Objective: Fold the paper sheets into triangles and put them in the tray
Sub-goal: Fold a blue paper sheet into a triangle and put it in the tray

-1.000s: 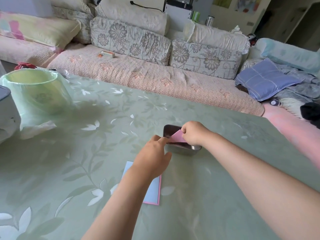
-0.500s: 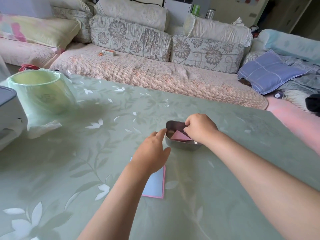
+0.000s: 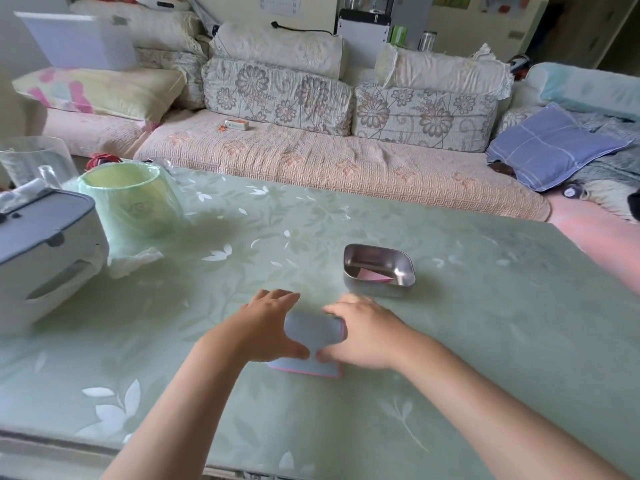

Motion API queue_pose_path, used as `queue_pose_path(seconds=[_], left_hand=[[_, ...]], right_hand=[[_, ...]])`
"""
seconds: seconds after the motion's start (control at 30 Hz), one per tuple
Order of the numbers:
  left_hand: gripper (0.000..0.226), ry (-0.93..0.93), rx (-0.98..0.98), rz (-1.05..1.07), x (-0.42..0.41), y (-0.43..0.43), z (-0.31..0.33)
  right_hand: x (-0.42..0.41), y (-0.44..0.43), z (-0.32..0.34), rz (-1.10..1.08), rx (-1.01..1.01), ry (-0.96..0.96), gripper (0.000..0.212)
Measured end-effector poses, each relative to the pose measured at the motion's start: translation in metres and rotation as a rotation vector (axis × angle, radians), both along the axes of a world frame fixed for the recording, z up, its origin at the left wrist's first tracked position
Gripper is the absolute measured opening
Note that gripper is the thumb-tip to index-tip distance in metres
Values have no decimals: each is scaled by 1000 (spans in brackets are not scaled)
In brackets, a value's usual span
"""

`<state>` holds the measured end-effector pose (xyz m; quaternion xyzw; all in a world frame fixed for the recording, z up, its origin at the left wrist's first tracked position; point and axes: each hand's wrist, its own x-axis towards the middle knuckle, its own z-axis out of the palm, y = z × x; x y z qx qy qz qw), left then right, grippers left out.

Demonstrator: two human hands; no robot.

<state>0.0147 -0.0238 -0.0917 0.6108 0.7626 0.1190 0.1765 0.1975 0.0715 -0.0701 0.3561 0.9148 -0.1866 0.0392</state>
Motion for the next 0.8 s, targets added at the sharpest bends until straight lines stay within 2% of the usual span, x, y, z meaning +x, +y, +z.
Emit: queue_pose_path(seconds=[0.1, 0.23, 0.3, 0.37, 0.5, 0.67, 0.8], left_hand=[[107, 29, -5, -13, -3, -8, -4], [103, 23, 56, -1, -4, -8, -6], [100, 2, 74, 11, -4, -6, -6], [97, -22, 90, 24, -5, -4, -6], [86, -24, 143, 39, -5, -1, -4], [72, -17, 170, 44, -1, 1, -3], [44, -8, 290, 56, 3, 2, 1]], right_hand=[[-2, -6, -3, 24, 16, -23, 67], [-6, -5, 0, -11, 20, -31, 85], [-10, -4, 1, -35, 8, -25, 84], [-12, -2, -1, -68, -35, 46, 69], [-13, 3, -9, -198, -144, 311, 28], [-11, 11, -13, -322, -163, 435, 18], [-8, 11, -12, -284, -188, 509, 7]])
